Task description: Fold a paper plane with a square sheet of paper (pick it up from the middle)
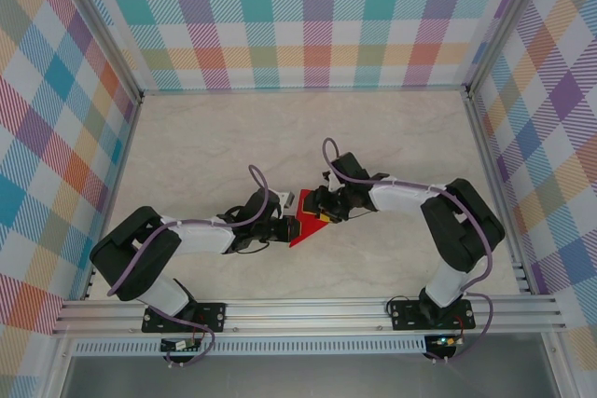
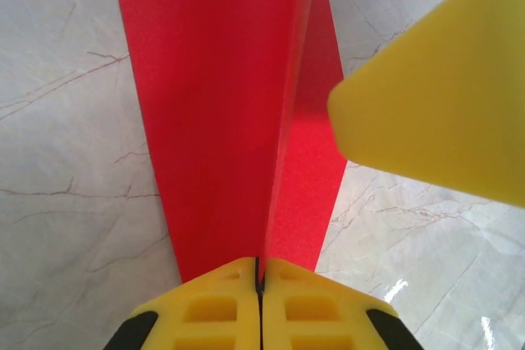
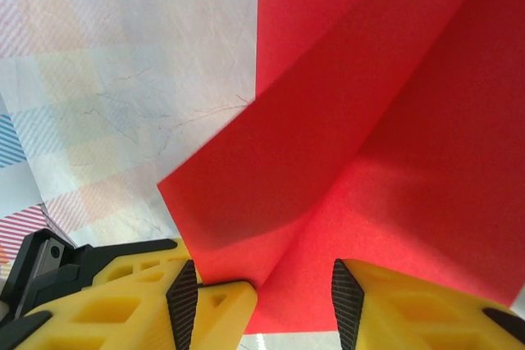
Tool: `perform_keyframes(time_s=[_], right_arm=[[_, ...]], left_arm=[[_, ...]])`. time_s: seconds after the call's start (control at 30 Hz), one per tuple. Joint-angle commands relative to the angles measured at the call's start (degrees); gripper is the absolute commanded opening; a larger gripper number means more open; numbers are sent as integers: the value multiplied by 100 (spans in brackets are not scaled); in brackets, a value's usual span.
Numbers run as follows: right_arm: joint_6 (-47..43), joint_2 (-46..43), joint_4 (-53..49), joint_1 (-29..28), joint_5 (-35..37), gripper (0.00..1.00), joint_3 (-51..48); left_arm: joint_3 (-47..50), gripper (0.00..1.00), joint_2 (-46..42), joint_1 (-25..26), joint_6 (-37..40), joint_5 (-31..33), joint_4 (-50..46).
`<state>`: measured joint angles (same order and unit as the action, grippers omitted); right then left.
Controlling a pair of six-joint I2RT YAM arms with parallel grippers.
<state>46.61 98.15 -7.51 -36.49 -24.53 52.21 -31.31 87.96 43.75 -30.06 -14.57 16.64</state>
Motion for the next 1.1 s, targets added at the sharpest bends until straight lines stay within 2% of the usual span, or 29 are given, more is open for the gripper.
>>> perform_keyframes(time_s=[0.0,0.6,1.07], right_arm=[[-188,113,-32,-42,17,49,174],[-180,453,-112,-48,139,44,281],[-143,581,-238,-51,325,44,323]], left_arm=[[-165,6,115,62,-127,-81,-27],[-185,7,273,35,-315,-150,-38],[26,8,239,7,-649,-112,322]])
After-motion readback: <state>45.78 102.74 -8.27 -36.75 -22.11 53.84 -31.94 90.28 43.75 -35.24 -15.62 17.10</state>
